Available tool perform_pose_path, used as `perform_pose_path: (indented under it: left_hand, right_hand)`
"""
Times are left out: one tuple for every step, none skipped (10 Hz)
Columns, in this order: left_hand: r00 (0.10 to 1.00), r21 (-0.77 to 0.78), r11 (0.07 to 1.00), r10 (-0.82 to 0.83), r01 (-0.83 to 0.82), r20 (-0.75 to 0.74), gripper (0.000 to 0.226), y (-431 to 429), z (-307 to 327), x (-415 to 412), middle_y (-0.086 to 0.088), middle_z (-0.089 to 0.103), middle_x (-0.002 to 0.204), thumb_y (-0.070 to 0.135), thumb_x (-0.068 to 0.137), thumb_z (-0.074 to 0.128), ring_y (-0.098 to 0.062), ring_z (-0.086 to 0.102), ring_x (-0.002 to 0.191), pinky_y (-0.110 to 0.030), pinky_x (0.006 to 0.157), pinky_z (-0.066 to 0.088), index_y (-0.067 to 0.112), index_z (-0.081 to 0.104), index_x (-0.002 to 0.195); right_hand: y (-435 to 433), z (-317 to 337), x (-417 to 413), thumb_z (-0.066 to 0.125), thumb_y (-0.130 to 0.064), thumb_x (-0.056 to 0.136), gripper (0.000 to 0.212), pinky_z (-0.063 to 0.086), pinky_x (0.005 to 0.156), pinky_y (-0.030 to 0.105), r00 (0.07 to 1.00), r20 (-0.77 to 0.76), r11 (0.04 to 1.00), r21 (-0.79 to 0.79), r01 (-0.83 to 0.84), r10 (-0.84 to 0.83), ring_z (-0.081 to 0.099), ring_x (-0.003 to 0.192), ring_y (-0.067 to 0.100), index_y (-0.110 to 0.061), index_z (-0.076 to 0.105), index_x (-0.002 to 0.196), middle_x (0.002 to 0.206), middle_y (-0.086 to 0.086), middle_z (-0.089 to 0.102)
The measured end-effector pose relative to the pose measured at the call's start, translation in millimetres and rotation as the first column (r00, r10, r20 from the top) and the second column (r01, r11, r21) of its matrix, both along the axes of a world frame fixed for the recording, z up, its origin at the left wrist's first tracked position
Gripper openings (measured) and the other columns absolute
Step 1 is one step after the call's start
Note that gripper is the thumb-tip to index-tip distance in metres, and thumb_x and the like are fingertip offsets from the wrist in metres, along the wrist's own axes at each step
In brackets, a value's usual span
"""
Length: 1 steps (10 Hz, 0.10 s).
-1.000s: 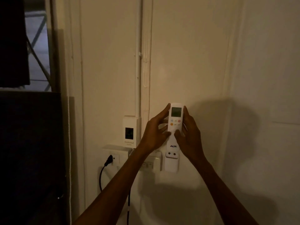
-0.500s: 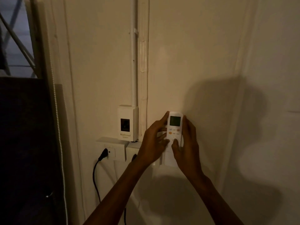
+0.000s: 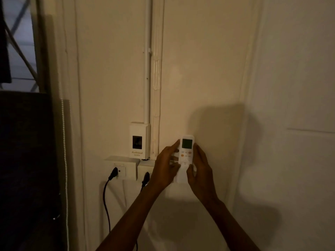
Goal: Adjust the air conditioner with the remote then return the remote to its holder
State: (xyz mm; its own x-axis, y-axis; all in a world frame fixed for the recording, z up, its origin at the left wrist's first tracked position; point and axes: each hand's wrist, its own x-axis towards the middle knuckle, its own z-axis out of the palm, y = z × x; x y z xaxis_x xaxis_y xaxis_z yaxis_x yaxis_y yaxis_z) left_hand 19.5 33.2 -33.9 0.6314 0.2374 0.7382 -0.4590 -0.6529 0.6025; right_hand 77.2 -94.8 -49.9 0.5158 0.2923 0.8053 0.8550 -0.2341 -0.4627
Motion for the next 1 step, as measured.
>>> perform_pose_path:
  left_hand:
    - [0.998,0.029,0.999,0.039,-0.037,-0.050,0.067,3.4,2.1,-11.1,-0.010,0.057,0.123,0.005,0.081,0.071,-0.018,0.060,0.098,-0.026,0.082,0.060,0.018,0.040,0.140]
  right_hand:
    - [-3.5,10.9,-10.1,0.059,-0.014,0.088,0.062,0.042,0.105,0.031,0.999,0.032,0.999,0.044,0.020,-0.021,0.047,0.128,0.018,-0.012,0.029,0.143,0.146,0.007,0.042]
